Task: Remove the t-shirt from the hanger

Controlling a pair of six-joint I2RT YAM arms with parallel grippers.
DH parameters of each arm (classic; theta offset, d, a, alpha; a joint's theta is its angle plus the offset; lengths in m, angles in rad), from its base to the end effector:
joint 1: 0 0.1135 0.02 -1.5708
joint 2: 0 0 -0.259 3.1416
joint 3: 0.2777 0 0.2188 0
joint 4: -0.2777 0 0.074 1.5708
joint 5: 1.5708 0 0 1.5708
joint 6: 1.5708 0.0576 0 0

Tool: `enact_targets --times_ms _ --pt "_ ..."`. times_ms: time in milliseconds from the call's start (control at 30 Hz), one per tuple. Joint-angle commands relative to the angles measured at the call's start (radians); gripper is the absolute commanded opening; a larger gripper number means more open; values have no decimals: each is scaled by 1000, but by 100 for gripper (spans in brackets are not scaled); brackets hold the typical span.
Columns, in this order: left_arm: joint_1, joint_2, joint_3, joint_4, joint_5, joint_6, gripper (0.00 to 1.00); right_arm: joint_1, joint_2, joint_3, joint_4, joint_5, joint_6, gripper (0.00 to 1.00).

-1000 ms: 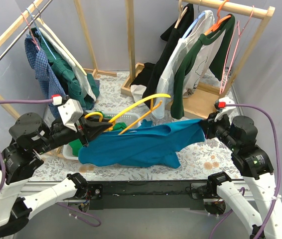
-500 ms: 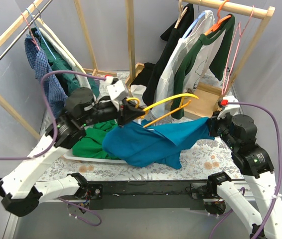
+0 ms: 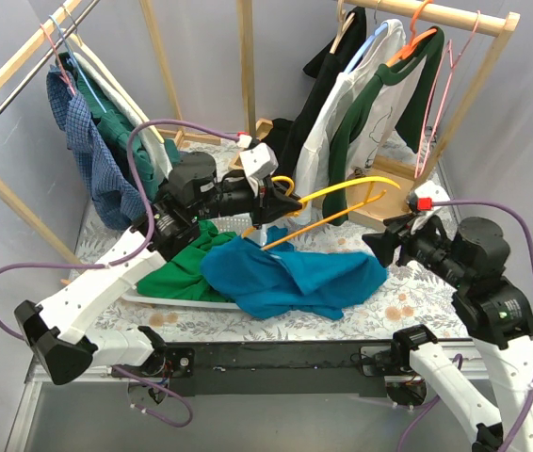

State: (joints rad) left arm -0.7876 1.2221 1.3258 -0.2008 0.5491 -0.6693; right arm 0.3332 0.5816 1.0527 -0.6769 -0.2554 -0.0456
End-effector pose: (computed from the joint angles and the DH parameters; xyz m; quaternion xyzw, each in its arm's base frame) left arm 0.1601 -0.2034 0.4264 0.2240 0.7008 -0.5804 0.3490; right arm 0.0811 0.0435 0.3782 -0.2238 0.7408 0.1875 0.6050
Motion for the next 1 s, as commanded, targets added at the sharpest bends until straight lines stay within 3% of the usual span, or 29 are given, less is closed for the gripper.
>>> enact_targets --times_ms 0,300,700,967 --pt "1 26 53 -5 46 22 0 -5 12 171 34 -217 -75 68" --pt "1 17 61 -175 150 63 0 0 172 377 -88 -383 -218 70" --pt "1 -30 125 -429 294 102 0 15 199 334 -153 -562 -261 68" --pt "1 -93 101 -460 308 103 0 49 218 308 -187 -594 -264 68"
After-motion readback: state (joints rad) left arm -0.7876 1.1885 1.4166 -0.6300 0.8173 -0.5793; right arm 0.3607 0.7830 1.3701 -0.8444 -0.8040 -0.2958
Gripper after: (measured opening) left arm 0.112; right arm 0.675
